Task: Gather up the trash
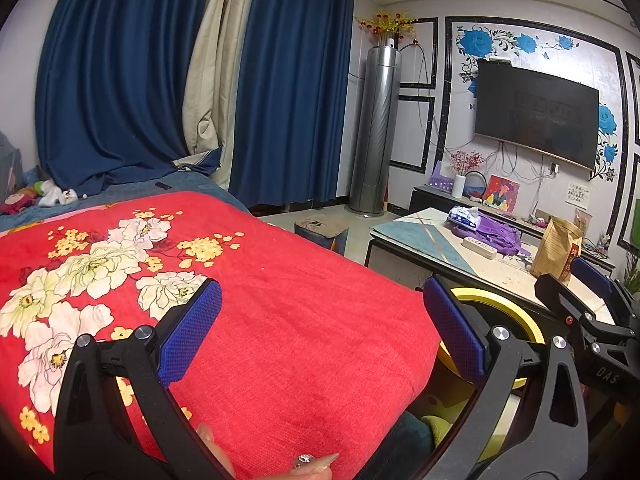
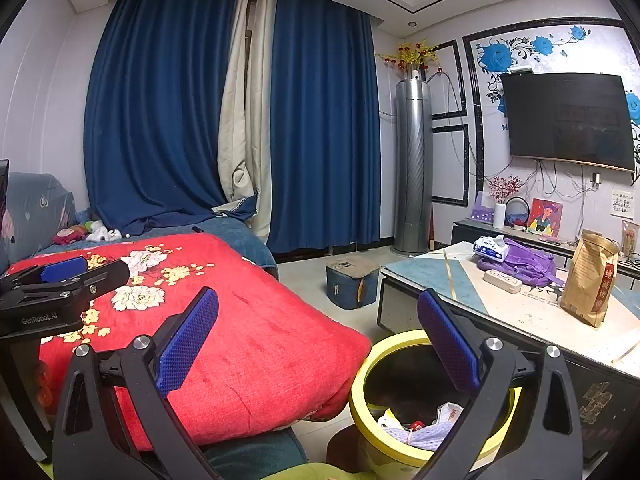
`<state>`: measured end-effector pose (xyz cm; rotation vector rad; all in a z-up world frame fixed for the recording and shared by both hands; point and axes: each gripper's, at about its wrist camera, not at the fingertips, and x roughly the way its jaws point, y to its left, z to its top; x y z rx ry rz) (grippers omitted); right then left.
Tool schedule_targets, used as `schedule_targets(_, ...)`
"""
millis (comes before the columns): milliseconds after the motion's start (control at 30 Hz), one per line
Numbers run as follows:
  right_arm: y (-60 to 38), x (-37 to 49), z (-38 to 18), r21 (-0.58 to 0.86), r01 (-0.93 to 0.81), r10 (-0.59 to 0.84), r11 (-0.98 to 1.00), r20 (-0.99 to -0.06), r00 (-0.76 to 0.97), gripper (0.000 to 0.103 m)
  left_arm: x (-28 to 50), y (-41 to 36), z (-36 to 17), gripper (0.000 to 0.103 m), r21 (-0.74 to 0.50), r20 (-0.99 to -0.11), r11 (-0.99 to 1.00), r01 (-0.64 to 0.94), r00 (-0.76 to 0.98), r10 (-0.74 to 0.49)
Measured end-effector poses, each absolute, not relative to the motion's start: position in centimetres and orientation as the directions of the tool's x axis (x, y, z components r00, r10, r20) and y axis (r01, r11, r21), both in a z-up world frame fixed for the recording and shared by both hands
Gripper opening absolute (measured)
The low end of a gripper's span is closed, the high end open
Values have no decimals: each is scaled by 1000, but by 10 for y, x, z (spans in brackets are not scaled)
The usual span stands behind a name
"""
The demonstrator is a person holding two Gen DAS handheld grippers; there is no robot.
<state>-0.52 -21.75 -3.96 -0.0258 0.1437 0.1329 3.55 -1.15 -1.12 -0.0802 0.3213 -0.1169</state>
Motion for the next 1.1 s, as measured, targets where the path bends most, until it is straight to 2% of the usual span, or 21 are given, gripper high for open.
schedule_targets(1100, -224, -5, -41, -28, -130, 124, 991, -158, 980, 97, 27, -30, -21, 92, -108, -335, 990, 85, 935, -117)
